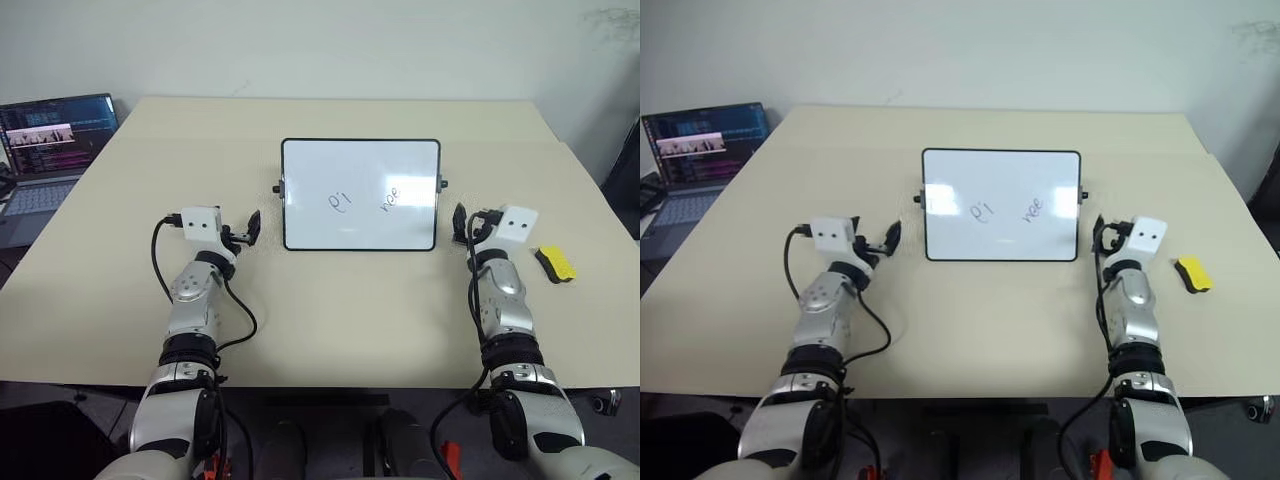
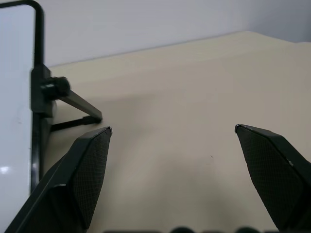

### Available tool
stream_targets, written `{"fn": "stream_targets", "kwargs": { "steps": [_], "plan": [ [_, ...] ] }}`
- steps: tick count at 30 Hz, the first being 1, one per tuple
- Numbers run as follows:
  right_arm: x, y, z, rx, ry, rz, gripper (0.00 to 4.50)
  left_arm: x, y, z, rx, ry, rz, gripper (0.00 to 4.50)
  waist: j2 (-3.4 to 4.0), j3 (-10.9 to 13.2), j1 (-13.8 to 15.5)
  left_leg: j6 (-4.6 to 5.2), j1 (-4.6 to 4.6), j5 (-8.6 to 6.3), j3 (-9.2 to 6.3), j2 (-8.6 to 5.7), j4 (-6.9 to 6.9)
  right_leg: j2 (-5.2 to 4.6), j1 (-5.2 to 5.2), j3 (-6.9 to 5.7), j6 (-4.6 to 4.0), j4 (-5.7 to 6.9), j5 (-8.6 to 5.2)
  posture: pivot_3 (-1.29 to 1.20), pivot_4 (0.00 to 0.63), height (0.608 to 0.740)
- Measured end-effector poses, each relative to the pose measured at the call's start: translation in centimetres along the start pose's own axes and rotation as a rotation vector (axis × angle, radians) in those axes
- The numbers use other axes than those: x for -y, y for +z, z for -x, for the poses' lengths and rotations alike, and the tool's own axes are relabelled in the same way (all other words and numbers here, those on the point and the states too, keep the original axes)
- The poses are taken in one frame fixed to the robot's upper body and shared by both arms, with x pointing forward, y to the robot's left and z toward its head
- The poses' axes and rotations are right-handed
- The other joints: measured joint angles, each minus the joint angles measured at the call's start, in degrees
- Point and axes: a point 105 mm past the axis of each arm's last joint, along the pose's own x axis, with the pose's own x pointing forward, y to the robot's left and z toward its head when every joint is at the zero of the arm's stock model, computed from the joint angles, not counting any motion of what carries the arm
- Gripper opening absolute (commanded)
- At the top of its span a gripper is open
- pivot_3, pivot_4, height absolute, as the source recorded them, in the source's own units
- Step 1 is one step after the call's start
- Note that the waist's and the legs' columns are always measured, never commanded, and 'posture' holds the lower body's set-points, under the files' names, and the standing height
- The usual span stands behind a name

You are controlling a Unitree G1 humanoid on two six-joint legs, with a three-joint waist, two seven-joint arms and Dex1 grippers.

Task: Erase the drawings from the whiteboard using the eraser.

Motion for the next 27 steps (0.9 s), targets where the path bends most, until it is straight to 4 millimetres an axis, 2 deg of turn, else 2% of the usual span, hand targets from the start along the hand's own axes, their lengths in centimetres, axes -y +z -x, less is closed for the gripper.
{"fn": "stream_targets", "kwargs": {
  "steps": [8,14,17,22,25,27],
  "plan": [
    [0.2,-0.6,0.4,-0.027,-0.017,0.018,4.46,0.3,-0.3,0.2,-0.006,-0.026,0.008,4.50,0.00,0.0,0.0,0.00,0.00,0.00,0.00,0.00,-0.01,0.00,-0.01,0.00,0.00,0.01,0.00,0.00,0.150,0.740],
    [1.3,0.9,0.6,0.007,-0.011,0.048,4.46,0.7,0.5,0.2,0.004,-0.090,-0.006,4.50,0.00,0.0,0.0,0.00,-0.01,0.00,0.01,0.01,-0.01,0.01,-0.02,0.01,0.00,0.01,0.00,0.00,0.150,0.740],
    [1.7,1.7,0.7,0.005,0.003,0.058,4.46,-0.3,2.1,0.8,0.030,-0.137,-0.078,4.50,0.00,0.0,-0.3,0.00,0.00,0.00,0.08,0.11,-0.12,0.10,-0.15,0.12,-0.02,0.05,0.00,0.00,0.150,0.740],
    [1.2,3.7,0.7,-0.014,0.116,0.082,4.46,-2.8,6.6,2.5,0.058,-0.235,-0.214,4.50,0.03,0.0,-0.2,0.00,0.00,0.00,0.12,0.16,-0.20,0.13,-0.20,0.16,-0.06,0.07,-0.02,0.00,0.150,0.740],
    [-0.1,4.6,1.0,-0.033,0.212,0.097,4.46,-2.9,9.3,2.7,0.086,-0.267,-0.265,4.50,0.03,0.0,0.1,0.00,0.00,0.00,0.10,0.15,-0.19,0.13,-0.17,0.13,0.01,0.04,-0.06,0.00,0.150,0.740],
    [-0.9,5.0,1.2,-0.060,0.266,0.106,4.46,-1.9,10.9,2.5,0.106,-0.318,-0.246,4.50,0.02,0.0,0.5,0.00,-0.03,0.00,0.09,0.15,-0.18,0.13,-0.17,0.11,0.06,0.02,-0.09,0.00,0.150,0.740]
  ]
}}
